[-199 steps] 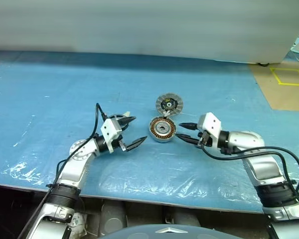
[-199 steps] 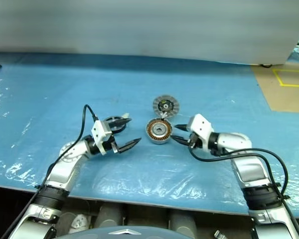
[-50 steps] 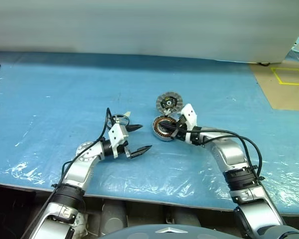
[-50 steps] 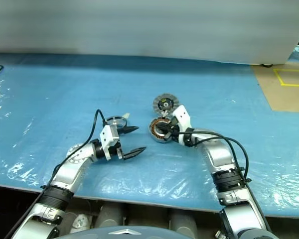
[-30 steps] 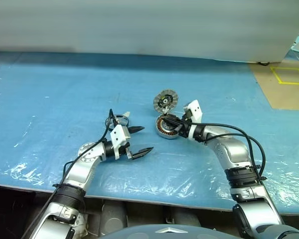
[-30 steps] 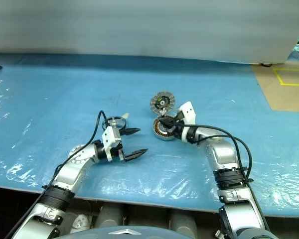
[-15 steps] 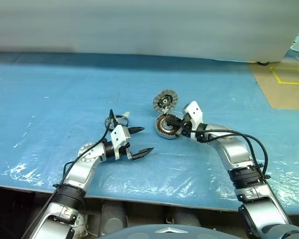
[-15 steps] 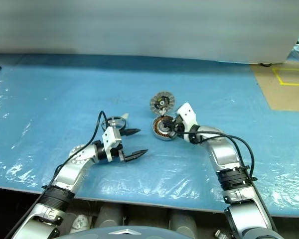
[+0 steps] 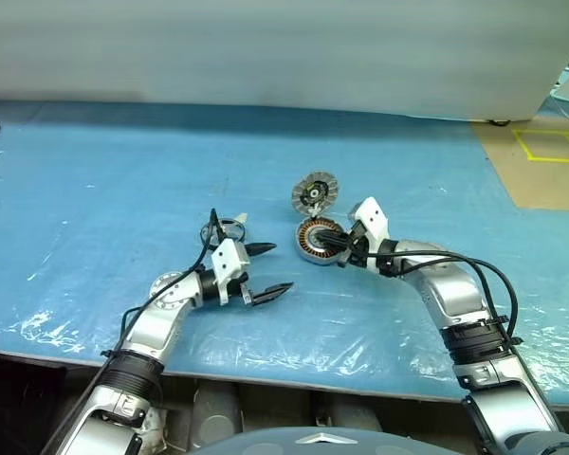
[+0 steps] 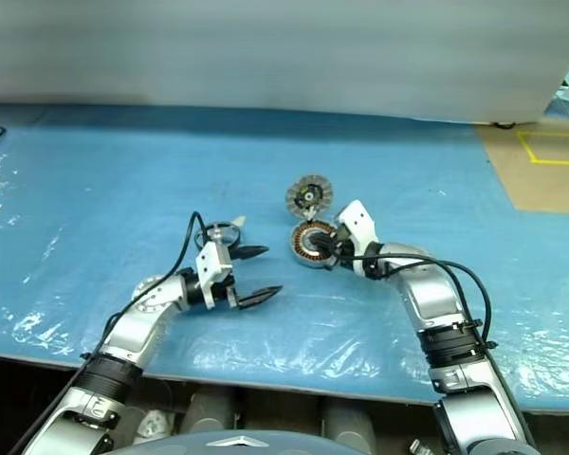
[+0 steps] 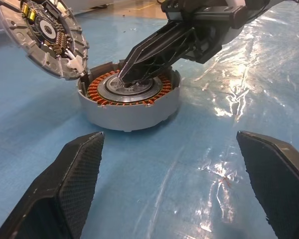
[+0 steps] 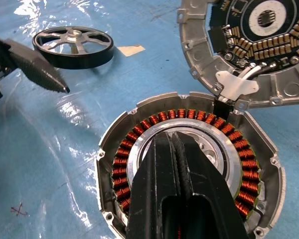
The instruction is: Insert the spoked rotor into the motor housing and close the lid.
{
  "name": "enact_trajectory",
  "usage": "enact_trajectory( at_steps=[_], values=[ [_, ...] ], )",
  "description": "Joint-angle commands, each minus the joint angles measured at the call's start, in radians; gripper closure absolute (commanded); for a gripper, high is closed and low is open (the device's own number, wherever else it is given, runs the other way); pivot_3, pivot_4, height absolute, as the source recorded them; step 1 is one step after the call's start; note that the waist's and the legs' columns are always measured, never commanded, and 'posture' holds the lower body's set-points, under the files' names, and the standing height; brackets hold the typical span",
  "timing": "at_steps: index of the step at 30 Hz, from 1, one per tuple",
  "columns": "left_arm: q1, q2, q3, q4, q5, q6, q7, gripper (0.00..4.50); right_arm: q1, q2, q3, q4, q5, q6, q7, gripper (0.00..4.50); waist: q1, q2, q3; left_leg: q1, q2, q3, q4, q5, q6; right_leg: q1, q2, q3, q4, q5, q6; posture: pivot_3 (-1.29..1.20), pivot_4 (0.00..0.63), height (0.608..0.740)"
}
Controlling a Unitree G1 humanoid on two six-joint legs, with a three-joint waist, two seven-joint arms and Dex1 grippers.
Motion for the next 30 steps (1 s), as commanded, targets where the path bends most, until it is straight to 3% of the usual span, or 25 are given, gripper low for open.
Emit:
enact_trajectory(
  at_steps=[1,6,12,16,30],
  values=[
    [-0.009,-0.001,-0.002,-0.021,-0.002,-0.006,-0.003,0.0,-0.004,0.028,-0.047,0.024,0.049,0.05,-0.017,4.47,0.0,0.0,0.0,0.0,0.0,0.0,0.0,0.0,0.0,0.0,0.0,0.0,0.0,0.0,0.0,0.0,0.15,0.74],
    [-0.009,-0.001,-0.004,-0.019,-0.002,-0.004,-0.003,0.0,-0.034,0.032,-0.091,-0.002,0.102,0.067,-0.001,4.47,0.0,0.0,0.0,-0.005,0.0,0.002,-0.001,0.0,0.0,-0.007,0.0,0.001,0.0,0.0,0.0,0.0,0.15,0.74],
    [-0.014,-0.002,-0.007,-0.015,0.0,-0.006,-0.006,0.0,-0.033,-0.094,0.053,0.02,-0.065,-0.008,0.048,4.47,0.002,0.0,0.0,-0.008,0.0,0.001,-0.003,0.0,0.0,-0.009,0.0,0.0,0.0,0.0,0.001,0.0,0.15,0.74],
    [-0.014,-0.004,-0.008,-0.015,0.0,-0.005,-0.005,0.0,-0.024,-0.13,0.095,-0.006,-0.091,0.005,0.074,4.47,0.001,0.0,0.0,-0.005,0.0,0.001,-0.003,0.0,0.0,-0.006,0.0,0.0,0.0,0.0,0.001,0.0,0.15,0.74],
    [-0.012,-0.007,-0.016,-0.014,0.008,-0.001,-0.003,0.0,-0.077,-0.025,0.023,-0.05,-0.021,-0.038,0.053,4.47,0.0,0.0,0.0,-0.006,0.0,0.002,-0.003,0.0,0.0,-0.008,0.0,0.001,0.0,0.0,0.0,0.0,0.15,0.74]
  ],
)
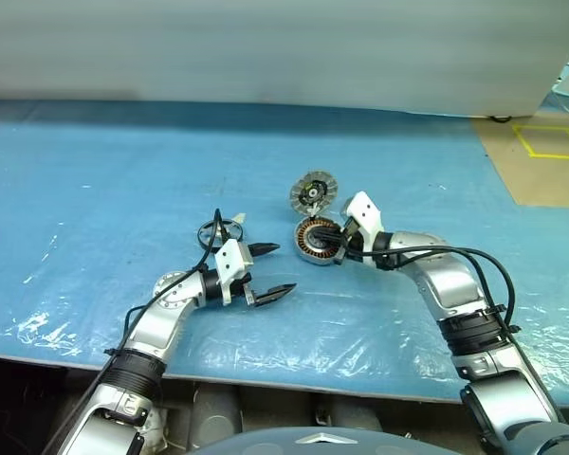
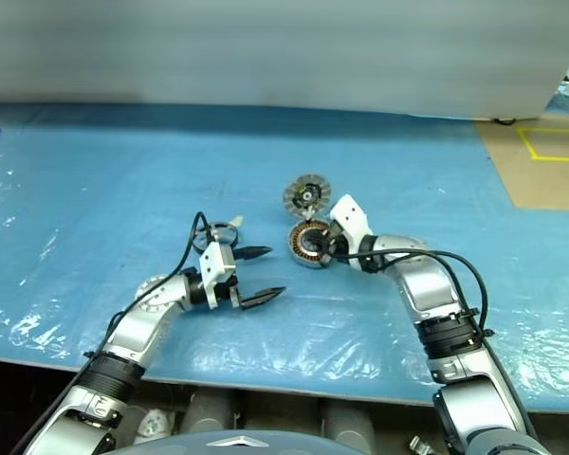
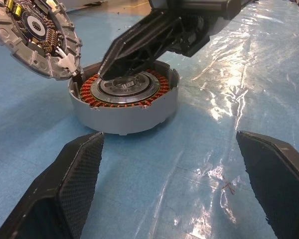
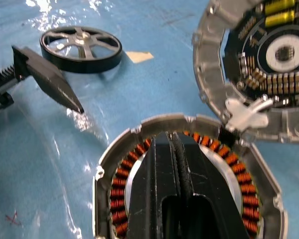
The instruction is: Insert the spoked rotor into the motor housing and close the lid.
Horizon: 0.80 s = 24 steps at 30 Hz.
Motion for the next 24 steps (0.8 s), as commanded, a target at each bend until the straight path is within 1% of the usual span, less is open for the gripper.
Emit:
enact_trajectory(
  at_steps=[1,8,17,24],
  values=[
    [-0.004,-0.002,-0.007,-0.016,0.002,-0.002,-0.002,0.0,-0.005,-0.015,-0.013,-0.033,0.004,-0.018,0.009,4.47,0.002,0.0,0.0,0.0,0.0,0.0,0.0,0.0,0.0,0.0,0.0,0.0,0.0,0.0,0.0,0.0,0.15,0.74],
    [-0.001,-0.007,-0.007,-0.02,0.006,0.0,0.001,0.0,0.022,-0.073,0.056,-0.012,-0.072,-0.012,0.036,4.47,0.001,0.0,0.0,0.0,0.0,0.0,0.0,0.0,0.0,0.0,0.0,0.0,0.0,0.0,0.0,0.0,0.15,0.74],
    [-0.002,-0.008,-0.004,-0.015,0.01,-0.002,0.0,0.0,0.03,-0.087,0.081,-0.027,-0.075,0.005,0.051,4.47,0.001,0.0,0.0,0.002,0.0,0.0,0.0,0.0,0.0,0.002,0.0,0.0,0.0,0.0,0.0,0.0,0.15,0.74],
    [-0.007,-0.008,-0.004,-0.007,0.012,-0.004,-0.001,0.0,0.032,-0.125,0.124,-0.028,-0.114,0.027,0.069,4.47,0.001,0.0,0.0,0.002,0.0,0.0,0.0,0.0,0.0,0.002,0.0,0.0,0.0,0.0,0.0,0.0,0.15,0.74]
  ],
)
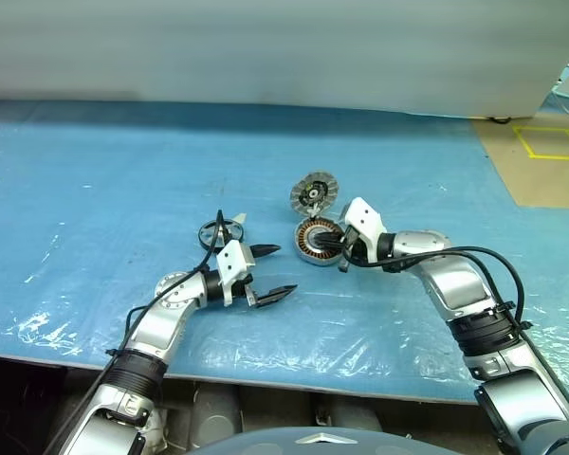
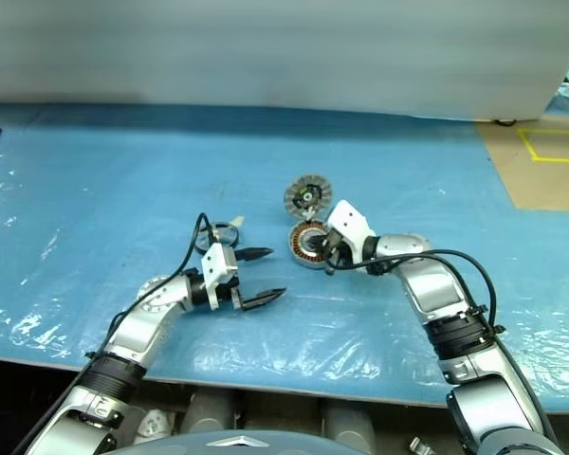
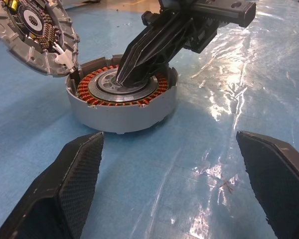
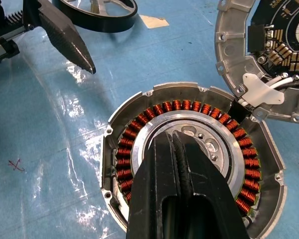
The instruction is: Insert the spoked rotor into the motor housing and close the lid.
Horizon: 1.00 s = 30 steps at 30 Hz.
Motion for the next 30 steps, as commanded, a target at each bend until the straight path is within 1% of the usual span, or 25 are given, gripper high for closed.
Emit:
enact_trajectory(
  at_steps=[1,3,5,9,13,15,20,24,30],
  values=[
    [-0.009,-0.002,-0.003,-0.007,-0.002,-0.012,-0.002,0.0,0.023,-0.028,0.051,0.018,-0.047,0.044,0.012,4.47,0.001,0.0,0.0,0.0,0.0,0.0,0.0,0.0,0.0,0.0,0.0,0.0,0.0,0.0,0.0,0.0,0.15,0.74],
    [-0.01,-0.003,-0.003,-0.006,-0.001,-0.014,-0.001,0.0,0.024,-0.037,0.059,0.033,-0.062,0.056,0.006,4.47,0.001,0.0,0.0,0.001,0.0,0.0,0.0,0.0,0.0,0.001,0.0,0.0,0.0,0.0,0.0,0.0,0.15,0.74],
    [-0.011,-0.003,-0.004,-0.006,0.0,-0.014,-0.001,0.0,0.026,-0.027,0.044,0.035,-0.041,0.068,0.002,4.47,0.002,0.0,0.0,0.002,0.0,0.0,0.0,0.0,0.0,0.003,0.0,0.0,0.0,0.0,0.0,0.0,0.15,0.74],
    [-0.014,-0.004,-0.004,-0.002,0.001,-0.015,-0.002,0.0,0.027,0.062,-0.067,-0.018,0.125,0.13,0.015,4.47,0.001,0.0,0.0,0.004,0.0,0.0,0.0,0.0,0.0,0.004,0.0,0.0,0.0,0.0,0.0,0.0,0.15,0.74],
    [-0.017,-0.004,-0.002,0.001,0.002,-0.018,-0.002,0.0,0.023,0.108,-0.136,-0.045,0.201,0.16,0.01,4.47,-0.001,0.0,0.0,0.002,0.0,0.0,0.0,0.0,0.0,0.001,0.0,0.0,0.0,0.0,0.0,0.0,0.15,0.74],
    [-0.016,-0.001,0.007,-0.002,-0.001,-0.023,0.002,0.0,0.02,0.104,-0.142,-0.041,0.199,0.146,0.002,4.47,0.0,0.0,0.0,-0.001,0.0,0.0,0.0,0.0,0.0,-0.001,0.0,0.0,0.0,0.0,0.0,0.0,0.15,0.74],
    [-0.027,0.011,0.046,-0.023,-0.039,0.006,0.005,0.0,0.006,0.069,-0.15,-0.009,0.179,0.094,0.009,4.47,0.0,0.0,0.0,-0.001,0.0,0.0,0.0,0.0,0.0,-0.001,0.0,0.0,0.0,0.0,0.0,0.0,0.15,0.74],
    [-0.046,0.02,0.076,-0.041,-0.071,0.034,0.008,0.0,-0.001,0.04,-0.129,0.023,0.137,0.025,0.011,4.47,0.0,0.0,0.0,-0.001,0.0,0.0,0.0,0.0,0.0,-0.001,0.0,0.0,0.0,0.0,0.0,0.0,0.15,0.74],
    [-0.062,0.03,0.099,-0.072,-0.097,0.076,0.008,0.0,0.004,0.047,-0.11,0.038,0.105,-0.024,0.006,4.47,0.0,0.0,0.0,-0.001,0.0,0.0,0.0,0.0,0.0,-0.002,0.0,0.0,0.0,0.0,0.0,0.0,0.15,0.74]
  ],
)
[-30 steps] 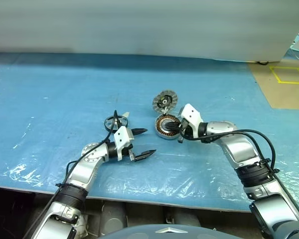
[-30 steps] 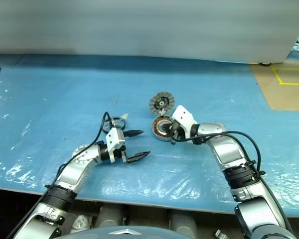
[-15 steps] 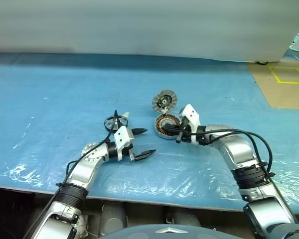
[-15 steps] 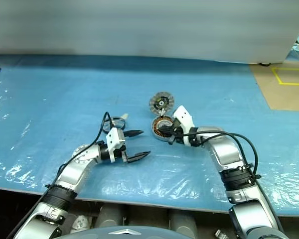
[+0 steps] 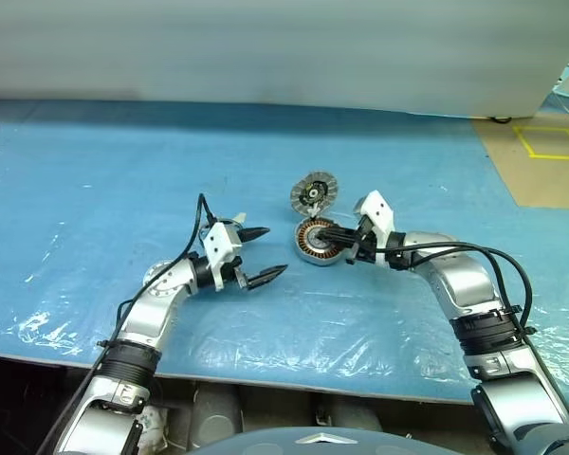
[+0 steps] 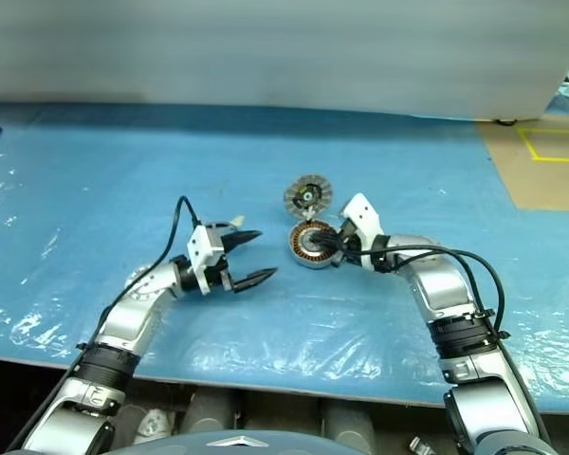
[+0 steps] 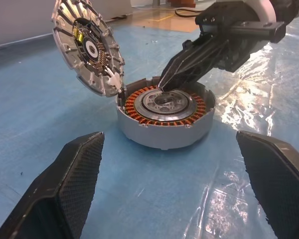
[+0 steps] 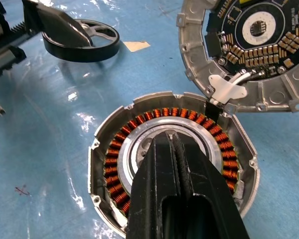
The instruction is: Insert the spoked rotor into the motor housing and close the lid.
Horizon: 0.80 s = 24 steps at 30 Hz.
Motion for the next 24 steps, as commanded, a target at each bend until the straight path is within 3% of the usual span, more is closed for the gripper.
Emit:
enact_trajectory(
  at_steps=[1,17,21,24],
  values=[
    [-0.013,0.015,0.02,-0.063,-0.027,0.02,-0.001,0.0,-0.011,0.002,0.011,-0.026,-0.01,-0.029,0.003,4.47,0.0,0.0,0.0,0.0,0.0,0.0,0.0,0.0,0.0,0.0,0.0,0.0,0.0,0.0,0.0,0.0,0.15,0.74],
    [0.006,0.117,0.123,-0.065,-0.023,-0.004,0.038,0.0,-0.061,0.032,0.268,0.045,-0.187,0.02,0.027,4.47,-0.004,-0.001,0.0,0.004,0.001,0.0,0.0,0.0,0.0,0.003,0.001,0.0,0.001,0.0,0.0,0.0,0.15,0.74],
    [0.025,0.129,0.153,-0.096,-0.027,-0.003,0.072,0.0,-0.105,0.083,0.248,0.103,-0.179,-0.034,0.019,4.47,-0.009,-0.003,-0.002,0.006,0.001,0.0,0.0,0.0,0.0,0.005,0.0,0.001,0.001,0.0,0.0,0.0,0.15,0.74],
    [0.046,0.138,0.159,-0.119,-0.031,0.004,0.074,0.0,-0.138,0.14,0.144,0.1,-0.067,-0.037,0.053,4.47,-0.024,-0.003,-0.002,0.007,0.001,0.001,0.0,0.0,0.0,0.005,0.001,0.001,0.001,0.0,0.0,0.0,0.15,0.74]
  ],
)
